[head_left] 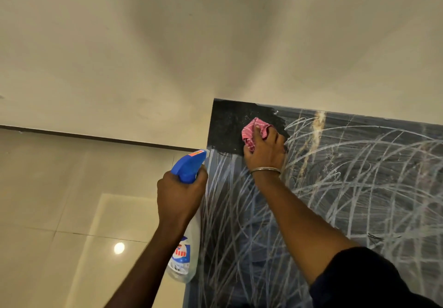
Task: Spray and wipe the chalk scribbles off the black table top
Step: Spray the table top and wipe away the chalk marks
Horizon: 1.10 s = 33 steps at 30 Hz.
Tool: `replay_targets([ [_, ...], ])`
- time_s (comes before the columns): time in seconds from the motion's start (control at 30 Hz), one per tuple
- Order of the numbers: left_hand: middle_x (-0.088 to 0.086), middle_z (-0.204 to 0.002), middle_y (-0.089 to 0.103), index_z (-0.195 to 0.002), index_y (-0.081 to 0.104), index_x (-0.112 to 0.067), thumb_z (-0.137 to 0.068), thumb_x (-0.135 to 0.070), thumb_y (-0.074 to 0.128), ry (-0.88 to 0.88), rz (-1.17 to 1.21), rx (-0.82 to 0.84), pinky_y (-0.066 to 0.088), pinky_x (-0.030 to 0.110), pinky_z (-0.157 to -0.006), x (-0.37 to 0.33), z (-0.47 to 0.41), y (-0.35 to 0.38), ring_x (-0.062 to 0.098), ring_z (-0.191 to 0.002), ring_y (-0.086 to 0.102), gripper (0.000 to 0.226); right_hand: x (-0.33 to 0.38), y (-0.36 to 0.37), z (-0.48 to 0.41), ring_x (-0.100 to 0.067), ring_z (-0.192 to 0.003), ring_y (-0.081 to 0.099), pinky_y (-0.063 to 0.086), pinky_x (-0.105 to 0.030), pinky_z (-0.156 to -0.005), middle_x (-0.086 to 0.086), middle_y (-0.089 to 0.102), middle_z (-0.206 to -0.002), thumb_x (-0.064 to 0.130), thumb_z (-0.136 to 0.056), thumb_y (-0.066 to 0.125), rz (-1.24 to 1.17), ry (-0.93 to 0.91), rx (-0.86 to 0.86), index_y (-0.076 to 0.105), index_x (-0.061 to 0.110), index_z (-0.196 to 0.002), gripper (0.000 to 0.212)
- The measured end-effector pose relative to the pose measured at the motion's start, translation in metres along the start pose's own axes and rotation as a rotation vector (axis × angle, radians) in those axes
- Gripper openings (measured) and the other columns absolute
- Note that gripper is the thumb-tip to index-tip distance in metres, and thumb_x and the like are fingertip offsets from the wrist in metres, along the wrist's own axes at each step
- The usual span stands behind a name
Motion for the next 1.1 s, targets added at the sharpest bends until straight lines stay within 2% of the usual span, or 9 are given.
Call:
replay_targets([
  [0.1, 0.021, -0.065, 0.063, -0.079, 0.058, -0.021, -0.088, -0.025, 0.069, -0.003, -0.006, -0.01, 0.058, 0.047, -0.07, 0.001, -0.003, -0.004, 0.038, -0.063, 0.065, 0.015, 0.037, 0.002, 0.003, -0.038, -0.124, 0.036, 0.046, -0.044, -0.088, -0.021, 0.035, -0.14, 0.053, -0.085, 0.057, -0.014, 0.02, 0.04, 0.033, 0.025, -0.144, 0.07],
  [0.27, 0.02, -0.065, 0.063, -0.08, 0.057, -0.021, -0.086, -0.024, 0.069, -0.002, -0.049, -0.033, 0.059, 0.052, -0.068, 0.003, -0.005, -0.008, 0.037, -0.061, 0.066, 0.013, 0.093, 0.013, 0.017, -0.038, -0.126, 0.039, 0.05, -0.046, -0.092, -0.02, 0.038, -0.14, 0.054, -0.084, 0.06, -0.011, -0.183, 0.079, 0.034, 0.022, -0.144, 0.073],
  [0.4, 0.02, -0.064, 0.062, -0.08, 0.059, -0.019, -0.084, -0.025, 0.068, -0.025, -0.055, -0.029, 0.059, 0.053, -0.065, 0.003, -0.004, -0.009, 0.038, -0.06, 0.065, 0.012, 0.088, 0.01, 0.021, -0.036, -0.127, 0.04, 0.051, -0.043, -0.091, -0.018, 0.041, -0.14, 0.055, -0.087, 0.058, 0.021, -0.284, 0.089, 0.032, 0.021, -0.146, 0.073],
  [0.5, 0.021, -0.066, 0.061, -0.079, 0.058, -0.022, -0.083, -0.027, 0.067, -0.029, -0.036, -0.011, 0.059, 0.054, -0.066, 0.001, -0.002, -0.01, 0.039, -0.062, 0.065, 0.011, 0.061, 0.005, 0.019, -0.036, -0.125, 0.039, 0.053, -0.041, -0.087, -0.018, 0.039, -0.139, 0.056, -0.087, 0.057, 0.039, -0.253, 0.117, 0.03, 0.023, -0.147, 0.074],
  [0.63, 0.022, -0.067, 0.061, -0.078, 0.054, -0.026, -0.086, -0.021, 0.068, -0.02, -0.041, -0.015, 0.059, 0.054, -0.07, -0.001, 0.003, -0.011, 0.041, -0.064, 0.065, 0.017, 0.015, -0.006, 0.019, -0.037, -0.122, 0.037, 0.051, -0.044, -0.082, -0.017, 0.037, -0.137, 0.054, -0.086, 0.058, 0.018, -0.111, 0.106, 0.034, 0.026, -0.146, 0.07],
  [0.73, 0.023, -0.068, 0.061, -0.078, 0.053, -0.027, -0.086, -0.02, 0.068, -0.02, -0.04, -0.025, 0.059, 0.054, -0.071, 0.0, 0.008, -0.009, 0.042, -0.065, 0.065, 0.018, -0.013, -0.011, 0.015, -0.037, -0.118, 0.039, 0.047, -0.045, -0.086, -0.018, 0.039, -0.135, 0.052, -0.087, 0.058, 0.026, -0.048, 0.078, 0.037, 0.025, -0.144, 0.067],
  [0.9, 0.023, -0.068, 0.061, -0.078, 0.054, -0.028, -0.086, -0.019, 0.067, 0.009, -0.032, -0.057, 0.059, 0.053, -0.069, 0.0, 0.021, -0.006, 0.041, -0.065, 0.065, 0.019, 0.003, -0.007, 0.017, -0.038, -0.118, 0.04, 0.048, -0.046, -0.086, -0.02, 0.039, -0.133, 0.053, -0.085, 0.058, 0.045, 0.041, 0.065, 0.038, 0.019, -0.14, 0.068],
  [1.0, 0.023, -0.069, 0.061, -0.078, 0.052, -0.031, -0.086, -0.018, 0.067, 0.03, -0.028, -0.079, 0.059, 0.053, -0.069, -0.002, 0.028, -0.009, 0.042, -0.066, 0.065, 0.021, 0.038, -0.004, 0.027, -0.039, -0.121, 0.038, 0.053, -0.047, -0.084, -0.021, 0.037, -0.135, 0.054, -0.085, 0.06, 0.024, -0.021, 0.094, 0.036, 0.018, -0.141, 0.071],
  [1.1, 0.023, -0.069, 0.061, -0.077, 0.052, -0.031, -0.085, -0.018, 0.067, 0.05, -0.039, -0.085, 0.059, 0.053, -0.067, -0.006, 0.031, -0.012, 0.041, -0.065, 0.064, 0.021, 0.068, 0.001, 0.043, -0.039, -0.127, 0.037, 0.05, -0.046, -0.094, -0.021, 0.035, -0.142, 0.052, -0.088, 0.058, 0.04, -0.185, 0.114, 0.033, 0.017, -0.144, 0.07],
])
Point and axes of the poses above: each hand's wrist, its own z-axis away from the middle knuckle, its own y-axis out of the palm, x = y × z, the point moved 1 cm from there along -z, towards the middle knuckle
